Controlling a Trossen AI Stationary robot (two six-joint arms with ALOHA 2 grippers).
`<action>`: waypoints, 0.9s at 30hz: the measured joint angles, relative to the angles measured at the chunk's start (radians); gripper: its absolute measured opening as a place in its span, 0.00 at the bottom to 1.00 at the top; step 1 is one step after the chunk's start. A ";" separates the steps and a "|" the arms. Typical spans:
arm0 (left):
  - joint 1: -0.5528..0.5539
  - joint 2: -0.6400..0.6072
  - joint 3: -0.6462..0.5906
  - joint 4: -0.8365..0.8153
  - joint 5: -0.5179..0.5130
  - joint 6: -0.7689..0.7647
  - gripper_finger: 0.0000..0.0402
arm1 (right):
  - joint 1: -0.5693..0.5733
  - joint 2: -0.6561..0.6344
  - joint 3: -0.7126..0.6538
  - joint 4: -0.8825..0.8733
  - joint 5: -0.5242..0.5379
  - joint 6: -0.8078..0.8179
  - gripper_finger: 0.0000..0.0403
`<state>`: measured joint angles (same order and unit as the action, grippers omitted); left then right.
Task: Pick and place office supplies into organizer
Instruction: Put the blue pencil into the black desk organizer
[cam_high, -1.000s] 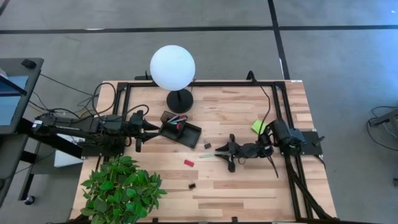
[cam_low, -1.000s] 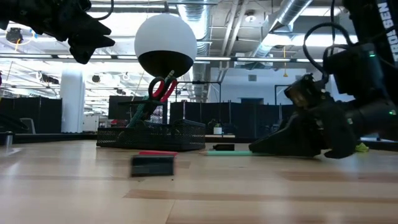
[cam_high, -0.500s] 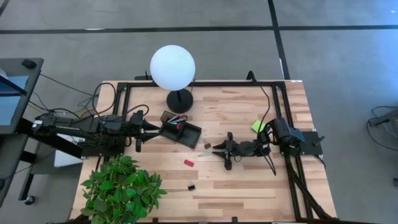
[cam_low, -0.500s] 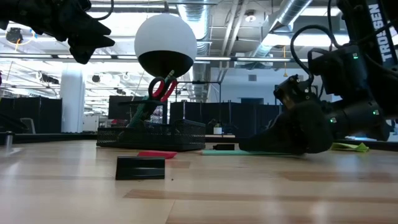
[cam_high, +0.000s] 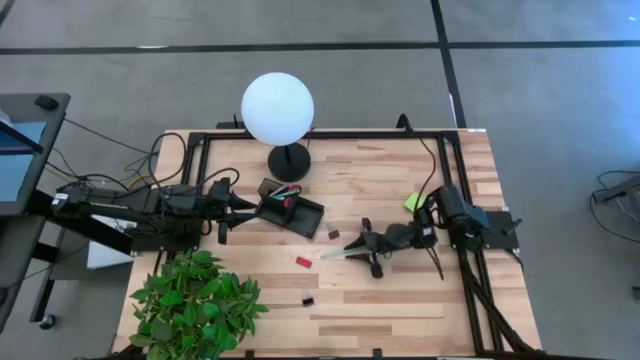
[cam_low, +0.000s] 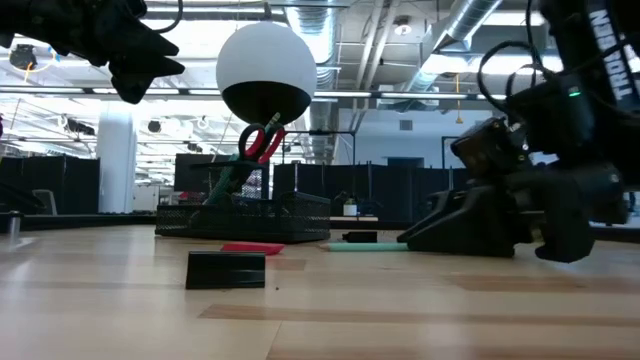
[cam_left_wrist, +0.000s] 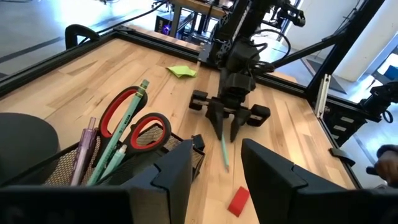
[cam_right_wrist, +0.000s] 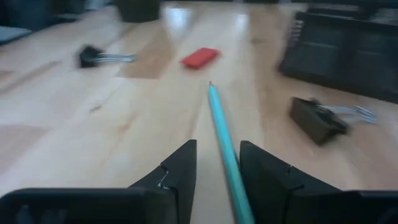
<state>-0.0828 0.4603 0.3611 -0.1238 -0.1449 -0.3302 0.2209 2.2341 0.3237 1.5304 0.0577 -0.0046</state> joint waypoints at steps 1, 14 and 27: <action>0.000 0.000 0.000 0.000 -0.001 -0.006 0.33 | -0.022 0.000 0.000 0.003 -0.069 -0.011 0.29; 0.000 0.000 0.000 0.001 -0.044 -0.032 0.33 | -0.101 0.000 0.136 -0.137 -0.188 -0.063 0.29; 0.000 0.000 0.000 -0.002 -0.041 -0.032 0.33 | -0.093 -0.001 0.165 -0.171 -0.171 -0.075 0.17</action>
<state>-0.0830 0.4606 0.3611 -0.1255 -0.1860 -0.3618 0.1283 2.2333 0.4882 1.3590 -0.1133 -0.0798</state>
